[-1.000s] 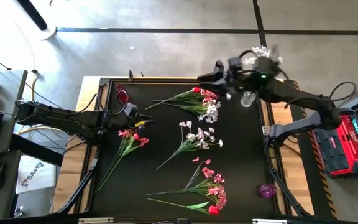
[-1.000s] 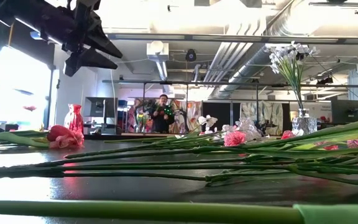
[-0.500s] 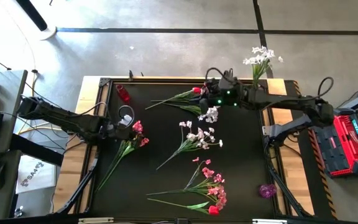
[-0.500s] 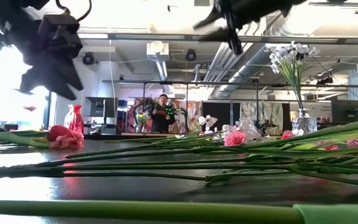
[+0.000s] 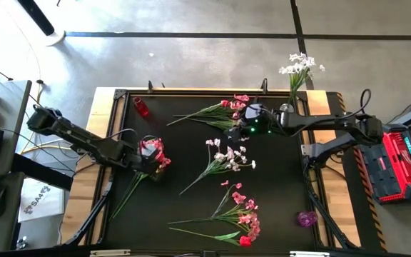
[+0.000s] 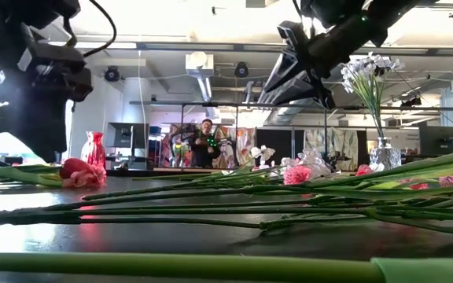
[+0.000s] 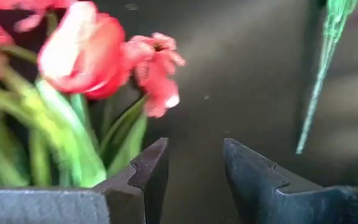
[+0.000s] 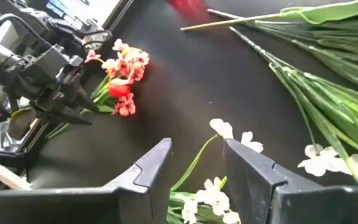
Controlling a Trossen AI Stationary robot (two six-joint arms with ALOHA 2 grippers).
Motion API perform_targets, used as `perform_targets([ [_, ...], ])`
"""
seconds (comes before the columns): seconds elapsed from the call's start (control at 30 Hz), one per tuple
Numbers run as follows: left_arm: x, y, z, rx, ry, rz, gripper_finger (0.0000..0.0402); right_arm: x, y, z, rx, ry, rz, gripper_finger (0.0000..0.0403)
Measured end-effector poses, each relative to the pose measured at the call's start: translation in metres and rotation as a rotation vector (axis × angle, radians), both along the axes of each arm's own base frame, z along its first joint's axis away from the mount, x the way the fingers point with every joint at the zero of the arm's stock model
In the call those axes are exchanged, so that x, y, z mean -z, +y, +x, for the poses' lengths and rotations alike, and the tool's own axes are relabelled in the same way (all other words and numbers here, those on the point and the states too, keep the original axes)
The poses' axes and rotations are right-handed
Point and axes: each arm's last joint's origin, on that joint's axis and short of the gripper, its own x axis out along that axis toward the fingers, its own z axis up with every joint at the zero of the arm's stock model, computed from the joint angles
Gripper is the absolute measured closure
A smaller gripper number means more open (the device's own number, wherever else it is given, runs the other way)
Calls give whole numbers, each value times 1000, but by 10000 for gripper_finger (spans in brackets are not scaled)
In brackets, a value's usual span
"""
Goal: Sort flowers into vase by color
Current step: Put the bottom white flowers into the transparent flower vase
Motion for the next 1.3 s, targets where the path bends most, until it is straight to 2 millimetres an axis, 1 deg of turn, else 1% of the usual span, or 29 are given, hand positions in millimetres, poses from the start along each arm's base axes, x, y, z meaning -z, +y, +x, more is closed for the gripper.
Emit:
perform_targets([
  [0.1, -2, 0, 12, 17, -99, 18, 259, 3, 3, -2, -42, 23, 66, 270],
  [0.2, -1, 3, 25, 42, -177, 62, 259, 13, 6, -11, -30, 154, 149, 270],
  [0.27, 0, 7, 36, 71, -219, 47, 259, 19, 7, -18, 8, 252, 218, 270],
  [0.33, 1, 9, 47, 132, -247, 21, 259, 22, 9, -22, 25, 299, 292, 270],
  [0.43, 0, 11, 64, 223, -221, 53, 259, 23, 12, -22, 26, 306, 324, 270],
  [0.53, 2, 14, 82, 278, -165, 109, 259, 22, 11, -21, 59, 296, 312, 270],
  [0.63, 4, 15, 101, 320, -148, 148, 259, 22, 9, -21, 99, 295, 286, 270],
  [0.73, 7, 12, 119, 372, -136, 185, 259, 22, 10, -21, 97, 295, 277, 270],
  [0.83, 11, 9, 132, 437, -123, 211, 259, 22, 10, -21, 79, 296, 263, 270],
  [0.93, 14, 8, 142, 454, -119, 218, 259, 22, 10, -21, 74, 298, 260, 270],
  [1.07, 22, 6, 151, 455, -95, 215, 259, 22, 10, -21, 63, 301, 250, 270],
  [1.3, 37, -4, 155, 457, -61, 216, 259, 22, 10, -22, 44, 309, 244, 270],
])
